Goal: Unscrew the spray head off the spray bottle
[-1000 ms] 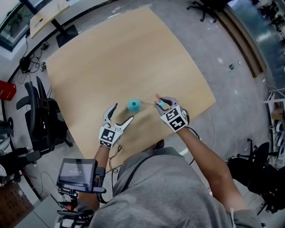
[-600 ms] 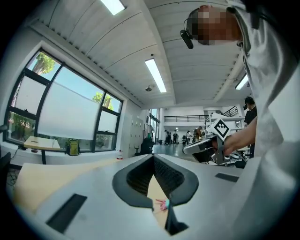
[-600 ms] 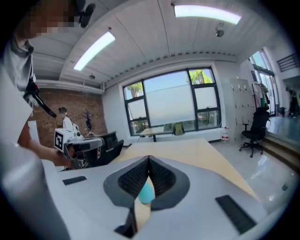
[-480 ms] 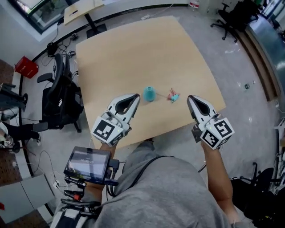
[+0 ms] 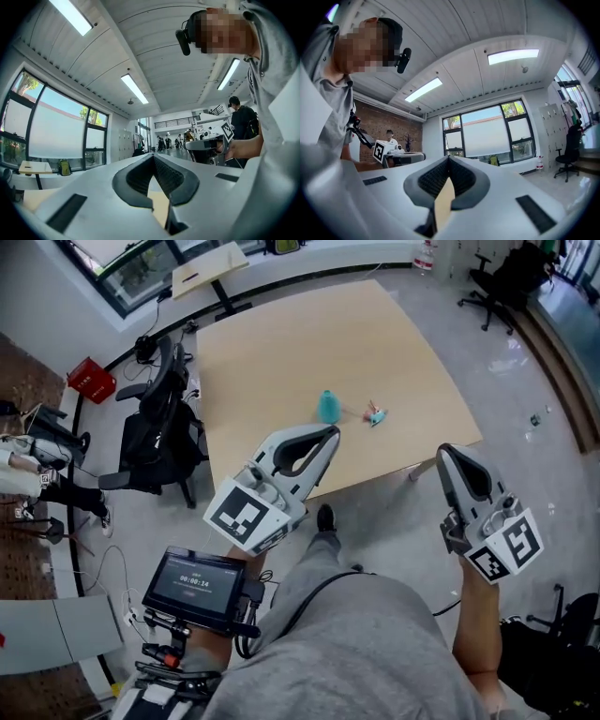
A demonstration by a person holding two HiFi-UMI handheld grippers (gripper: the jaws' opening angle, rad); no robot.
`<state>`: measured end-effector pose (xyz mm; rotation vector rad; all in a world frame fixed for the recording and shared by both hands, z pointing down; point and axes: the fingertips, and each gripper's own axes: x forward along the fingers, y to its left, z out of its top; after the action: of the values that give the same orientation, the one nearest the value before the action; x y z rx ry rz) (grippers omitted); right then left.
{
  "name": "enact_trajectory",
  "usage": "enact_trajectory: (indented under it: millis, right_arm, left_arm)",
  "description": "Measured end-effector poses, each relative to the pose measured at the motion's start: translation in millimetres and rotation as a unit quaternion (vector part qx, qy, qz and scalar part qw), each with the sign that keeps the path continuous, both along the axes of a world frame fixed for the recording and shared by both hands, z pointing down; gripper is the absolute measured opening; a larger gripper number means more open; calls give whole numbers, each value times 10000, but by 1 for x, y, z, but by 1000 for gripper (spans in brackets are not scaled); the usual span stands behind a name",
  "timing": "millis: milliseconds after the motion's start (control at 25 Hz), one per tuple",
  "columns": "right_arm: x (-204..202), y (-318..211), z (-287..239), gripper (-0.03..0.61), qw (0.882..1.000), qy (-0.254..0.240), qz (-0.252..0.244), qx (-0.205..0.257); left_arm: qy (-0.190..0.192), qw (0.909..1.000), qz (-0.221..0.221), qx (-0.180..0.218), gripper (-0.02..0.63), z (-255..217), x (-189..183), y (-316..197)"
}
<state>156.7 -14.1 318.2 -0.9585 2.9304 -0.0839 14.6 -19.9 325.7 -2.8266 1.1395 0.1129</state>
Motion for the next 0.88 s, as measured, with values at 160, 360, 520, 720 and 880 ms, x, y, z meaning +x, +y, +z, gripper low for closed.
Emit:
enact_trajectory:
  millis: [160,360,520,720,880]
  right_arm:
    - [-2,46,-22,6,9998,17,-45,196]
    - [-19,85,-36,6,9997,-46,-111,214]
    - [-37,100,-35,6,9998,-63,-51,186]
    - [-67,111,-32,6,9998,-126,78,94]
    - [-101,123,-19,6,9999,-118,113,-33]
  left_arm:
    - [50,9999,-78,83,3,-26,-3,40]
    - [27,9997,-140,194,3,-47,-21,77]
    - [87,9998,-172,103,3,-43,-45,94]
    - [87,9998,-166,27,3,-42,-86,112]
    - [118,9997,-229,-40,3,-32,-128,122]
